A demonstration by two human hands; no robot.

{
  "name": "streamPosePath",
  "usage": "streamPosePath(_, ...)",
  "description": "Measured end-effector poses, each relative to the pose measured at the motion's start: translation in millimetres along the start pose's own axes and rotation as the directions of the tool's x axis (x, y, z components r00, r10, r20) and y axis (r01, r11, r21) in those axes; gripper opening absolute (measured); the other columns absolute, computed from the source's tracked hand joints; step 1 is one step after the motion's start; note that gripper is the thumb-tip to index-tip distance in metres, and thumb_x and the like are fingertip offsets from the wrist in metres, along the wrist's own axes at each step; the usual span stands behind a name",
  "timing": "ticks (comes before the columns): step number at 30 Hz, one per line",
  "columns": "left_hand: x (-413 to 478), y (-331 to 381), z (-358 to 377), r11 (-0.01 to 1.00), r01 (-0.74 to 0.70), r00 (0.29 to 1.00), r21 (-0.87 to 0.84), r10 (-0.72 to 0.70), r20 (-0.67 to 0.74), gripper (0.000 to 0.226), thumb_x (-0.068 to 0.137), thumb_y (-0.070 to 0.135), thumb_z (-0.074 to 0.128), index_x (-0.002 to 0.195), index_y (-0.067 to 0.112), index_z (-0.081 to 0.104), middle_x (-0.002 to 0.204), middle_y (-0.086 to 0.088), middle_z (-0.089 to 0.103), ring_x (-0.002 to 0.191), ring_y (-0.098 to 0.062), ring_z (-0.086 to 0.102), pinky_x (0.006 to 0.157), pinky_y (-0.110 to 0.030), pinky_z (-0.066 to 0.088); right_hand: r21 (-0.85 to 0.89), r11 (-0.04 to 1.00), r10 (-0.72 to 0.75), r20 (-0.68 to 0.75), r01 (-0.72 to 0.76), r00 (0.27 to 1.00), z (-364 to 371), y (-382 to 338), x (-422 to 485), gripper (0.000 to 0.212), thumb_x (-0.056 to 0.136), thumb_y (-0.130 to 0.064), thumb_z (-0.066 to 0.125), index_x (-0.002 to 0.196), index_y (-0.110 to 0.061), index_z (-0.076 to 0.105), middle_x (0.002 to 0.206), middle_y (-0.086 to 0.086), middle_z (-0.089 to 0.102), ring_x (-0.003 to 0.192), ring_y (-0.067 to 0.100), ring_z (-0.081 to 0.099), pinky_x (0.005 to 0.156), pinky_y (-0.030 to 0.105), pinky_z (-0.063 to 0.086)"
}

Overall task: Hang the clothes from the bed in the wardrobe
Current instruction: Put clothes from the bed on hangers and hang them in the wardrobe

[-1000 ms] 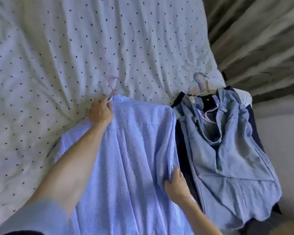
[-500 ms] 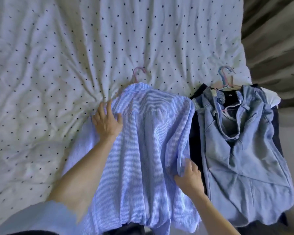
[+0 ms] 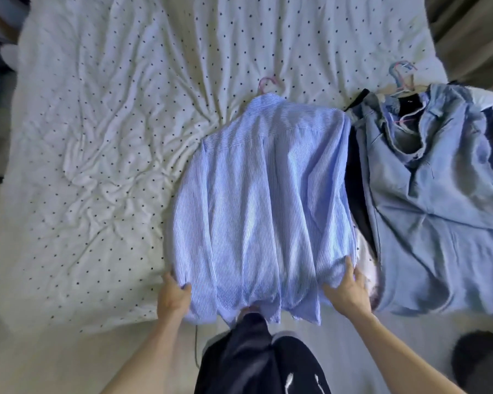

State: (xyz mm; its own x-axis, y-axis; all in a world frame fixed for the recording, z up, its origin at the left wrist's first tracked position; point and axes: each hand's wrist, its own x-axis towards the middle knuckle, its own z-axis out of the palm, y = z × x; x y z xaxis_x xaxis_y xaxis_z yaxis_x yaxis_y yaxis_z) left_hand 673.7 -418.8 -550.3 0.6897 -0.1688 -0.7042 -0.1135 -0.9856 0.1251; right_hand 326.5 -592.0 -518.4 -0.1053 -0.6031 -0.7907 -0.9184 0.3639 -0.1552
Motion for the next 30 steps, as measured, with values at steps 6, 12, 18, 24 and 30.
streamPosePath(6, -75, 20, 19, 0.908, -0.178, 0.980, -0.378, 0.197, 0.010, 0.036, 0.086, 0.016, 0.062, 0.120, 0.011, 0.050, 0.107, -0.007, 0.064, 0.096, -0.029, 0.064, 0.077, -0.035, 0.050, 0.044, 0.993, -0.115, 0.041, 0.113, 0.993, 21, 46, -33, 0.079, 0.091, -0.037, 0.063, 0.155, -0.026, 0.020, 0.162, 0.012, 0.016, 0.147, 0.033, 0.023, 0.113, 0.044, 0.029)
streamPosePath(12, -164, 30, 38, 0.890, -0.445, 0.843, 0.101, 0.378, 0.382, 0.064, 0.096, 0.027, 0.056, 0.154, 0.023, 0.030, 0.130, -0.002, 0.061, 0.113, -0.023, 0.060, 0.096, -0.030, 0.045, 0.070, 0.966, -0.251, 0.037, 0.248, 0.967, 10, 85, -107, 0.061, 0.096, -0.030, 0.060, 0.151, -0.017, 0.039, 0.155, 0.007, 0.040, 0.143, 0.025, 0.036, 0.112, 0.033, 0.028)
streamPosePath(18, -254, 69, 36, 0.559, -0.743, 0.666, 0.368, 0.571, 0.480, 0.054, 0.095, 0.028, 0.050, 0.147, 0.019, 0.043, 0.147, -0.011, 0.048, 0.133, -0.032, 0.047, 0.108, -0.036, 0.040, 0.033, 0.902, -0.417, -0.202, 0.431, 0.886, -29, 129, -200, 0.048, 0.095, -0.029, 0.061, 0.142, -0.020, 0.053, 0.147, 0.004, 0.052, 0.134, 0.025, 0.048, 0.108, 0.031, 0.034)
streamPosePath(24, -369, 132, 43, 0.120, -0.929, 0.302, 0.349, 0.791, 0.532, 0.047, 0.097, 0.026, 0.045, 0.144, 0.022, 0.048, 0.150, -0.001, 0.045, 0.139, -0.024, 0.040, 0.111, -0.036, 0.035, 0.029, 0.893, -0.367, -0.526, 0.448, 0.767, -60, 201, -286, 0.039, 0.096, -0.040, 0.058, 0.134, -0.031, 0.060, 0.154, -0.003, 0.043, 0.143, 0.018, 0.037, 0.116, 0.032, 0.033)
streamPosePath(30, -494, 187, 79, -0.412, -0.887, -0.205, 0.211, 0.758, 0.619, 0.044, 0.098, 0.028, 0.050, 0.143, 0.024, 0.050, 0.151, 0.001, 0.044, 0.140, -0.017, 0.037, 0.115, -0.028, 0.026, 0.186, 0.936, -0.053, -0.764, 0.298, 0.643, -87, 270, -357, 0.042, 0.100, -0.045, 0.050, 0.142, -0.042, 0.049, 0.158, -0.015, 0.031, 0.148, 0.007, 0.021, 0.115, 0.015, 0.013)
